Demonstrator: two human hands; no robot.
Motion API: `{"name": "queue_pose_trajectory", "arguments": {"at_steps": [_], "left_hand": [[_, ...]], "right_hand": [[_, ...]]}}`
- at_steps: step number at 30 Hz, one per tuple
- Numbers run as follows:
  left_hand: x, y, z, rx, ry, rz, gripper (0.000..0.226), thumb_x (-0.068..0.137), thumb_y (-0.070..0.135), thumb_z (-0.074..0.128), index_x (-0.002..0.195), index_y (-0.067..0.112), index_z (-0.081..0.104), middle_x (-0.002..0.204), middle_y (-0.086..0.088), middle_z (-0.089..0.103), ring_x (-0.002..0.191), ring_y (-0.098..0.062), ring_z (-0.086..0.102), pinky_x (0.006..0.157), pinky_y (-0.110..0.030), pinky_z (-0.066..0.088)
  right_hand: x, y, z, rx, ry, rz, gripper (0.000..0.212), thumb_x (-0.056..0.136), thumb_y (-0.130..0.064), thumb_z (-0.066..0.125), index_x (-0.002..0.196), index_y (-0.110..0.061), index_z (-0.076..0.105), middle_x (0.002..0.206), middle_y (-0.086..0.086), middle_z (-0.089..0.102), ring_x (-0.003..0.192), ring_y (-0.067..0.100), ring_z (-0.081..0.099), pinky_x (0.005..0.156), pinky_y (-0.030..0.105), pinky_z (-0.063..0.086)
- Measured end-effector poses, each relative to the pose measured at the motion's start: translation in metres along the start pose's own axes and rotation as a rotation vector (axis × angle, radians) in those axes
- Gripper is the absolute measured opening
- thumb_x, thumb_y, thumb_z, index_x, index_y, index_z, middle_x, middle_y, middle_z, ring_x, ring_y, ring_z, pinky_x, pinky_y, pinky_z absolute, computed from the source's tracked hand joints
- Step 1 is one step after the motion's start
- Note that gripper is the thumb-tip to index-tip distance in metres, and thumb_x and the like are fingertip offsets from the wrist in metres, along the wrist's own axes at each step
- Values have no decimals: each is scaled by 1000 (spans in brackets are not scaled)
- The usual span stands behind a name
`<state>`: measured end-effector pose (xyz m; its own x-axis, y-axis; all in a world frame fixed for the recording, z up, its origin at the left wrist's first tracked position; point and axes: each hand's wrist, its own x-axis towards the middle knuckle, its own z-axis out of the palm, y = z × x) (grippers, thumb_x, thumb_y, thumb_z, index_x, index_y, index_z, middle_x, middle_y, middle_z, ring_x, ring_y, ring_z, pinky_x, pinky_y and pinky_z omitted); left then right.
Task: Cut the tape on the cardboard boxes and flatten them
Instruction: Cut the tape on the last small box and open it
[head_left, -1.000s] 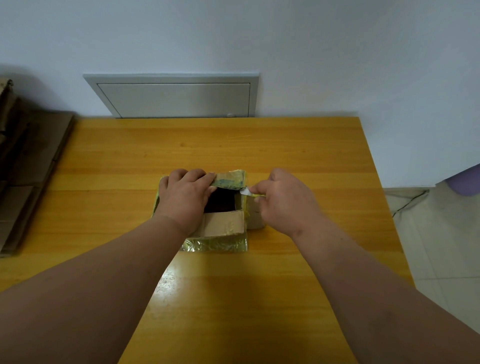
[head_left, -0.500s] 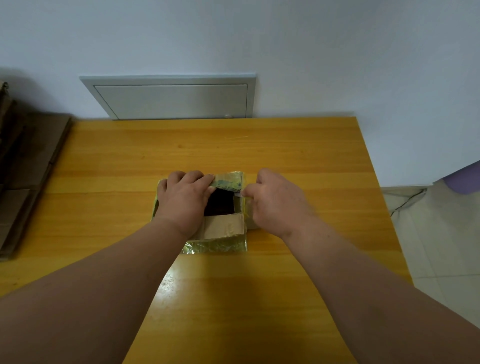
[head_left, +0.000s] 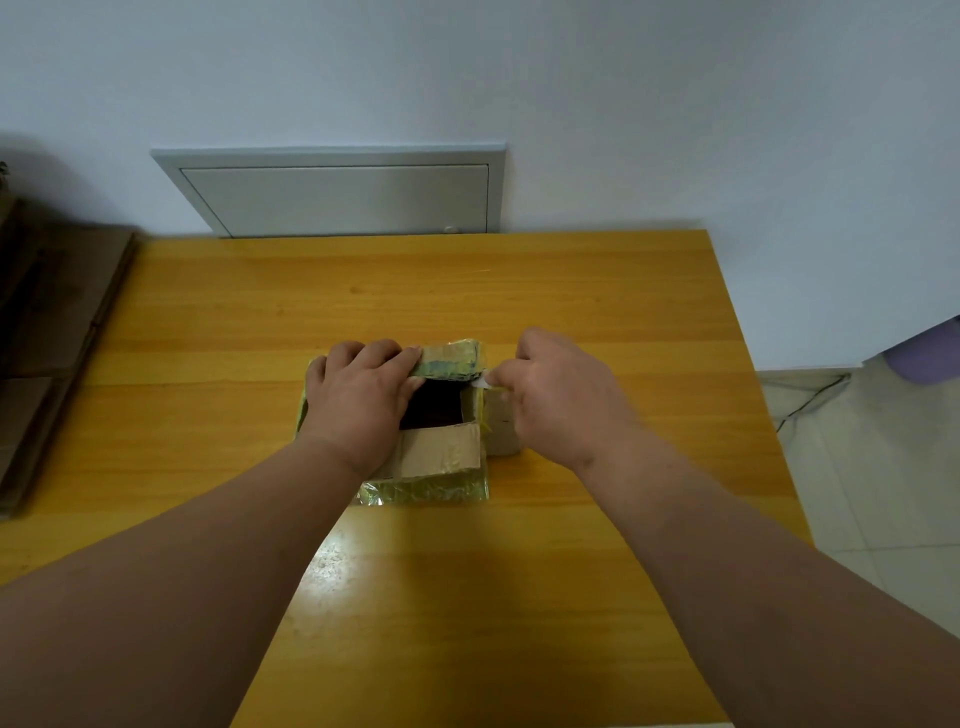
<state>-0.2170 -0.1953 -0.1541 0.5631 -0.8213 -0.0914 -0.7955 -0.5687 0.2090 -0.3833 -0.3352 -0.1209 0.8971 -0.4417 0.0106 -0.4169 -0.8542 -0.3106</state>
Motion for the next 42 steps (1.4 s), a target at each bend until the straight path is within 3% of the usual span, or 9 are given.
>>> {"name": "queue_pose_trajectory", "arguments": {"at_steps": [6, 10, 14, 18, 22, 27, 31, 38, 42], "left_hand": [[3, 3, -4, 18, -28, -12, 55, 93, 57, 47, 141, 31, 48, 142, 5, 49, 132, -29, 30, 109, -51, 23], [4, 7, -6, 25, -20, -27, 56, 93, 60, 42, 140, 31, 49, 141, 4, 50, 131, -30, 32, 107, -52, 26], [5, 6, -7, 33, -31, -34, 57, 95, 60, 39, 143, 32, 48, 141, 6, 50, 130, -30, 33, 107, -50, 29], [2, 5, -6, 37, -23, -24, 57, 95, 58, 39, 146, 32, 46, 140, 7, 50, 128, -29, 33, 107, -49, 29], [-3, 6, -3, 35, -2, -12, 58, 95, 56, 42, 146, 29, 47, 139, 5, 52, 125, -31, 35, 105, -47, 28], [-2, 4, -1, 40, 2, -10, 60, 94, 58, 39, 146, 29, 47, 138, 3, 53, 124, -31, 36, 104, -47, 29], [-3, 3, 1, 34, 17, -9, 61, 93, 59, 38, 144, 28, 49, 137, 2, 54, 123, -32, 37, 103, -46, 28], [-2, 3, 0, 34, 6, -15, 65, 90, 61, 33, 144, 28, 49, 137, 3, 53, 123, -31, 37, 103, -47, 30], [-3, 4, 0, 29, 6, -14, 62, 92, 58, 38, 144, 27, 50, 137, 1, 54, 123, -33, 38, 104, -48, 30]], "right_hand": [[-5, -6, 6, 46, 0, 12, 30, 92, -12, 59, 118, -22, 70, 94, 4, 48, 90, 29, 51, 59, 33, 34], [-9, 17, -3, 339, -88, 225, 21, 94, -28, 61, 113, -26, 70, 96, -4, 52, 89, 20, 53, 75, 34, 44], [-18, 29, -9, 631, 33, 395, 12, 97, -22, 59, 99, -24, 70, 74, 0, 64, 61, 16, 56, 59, 35, 45], [-13, 28, -8, 814, 116, 606, 17, 100, -21, 54, 107, -20, 69, 75, 3, 70, 44, 0, 54, 47, 16, 44], [-2, 13, -4, 790, -1, 587, 23, 101, -23, 51, 116, -17, 67, 75, 2, 71, 46, 3, 56, 53, 19, 46], [5, 6, -3, 697, -22, 579, 27, 100, -23, 50, 118, -17, 69, 87, 7, 73, 71, 24, 66, 76, 43, 57], [5, 8, -4, 677, 11, 614, 24, 98, -20, 51, 109, -16, 72, 81, 6, 72, 73, 29, 67, 72, 47, 58], [7, 7, -3, 658, -4, 614, 22, 96, -18, 51, 97, -18, 73, 73, -4, 69, 63, 22, 64, 65, 43, 59], [8, 5, -2, 622, -25, 604, 23, 95, -17, 50, 93, -11, 72, 76, 3, 70, 68, 27, 65, 66, 44, 59]]}}
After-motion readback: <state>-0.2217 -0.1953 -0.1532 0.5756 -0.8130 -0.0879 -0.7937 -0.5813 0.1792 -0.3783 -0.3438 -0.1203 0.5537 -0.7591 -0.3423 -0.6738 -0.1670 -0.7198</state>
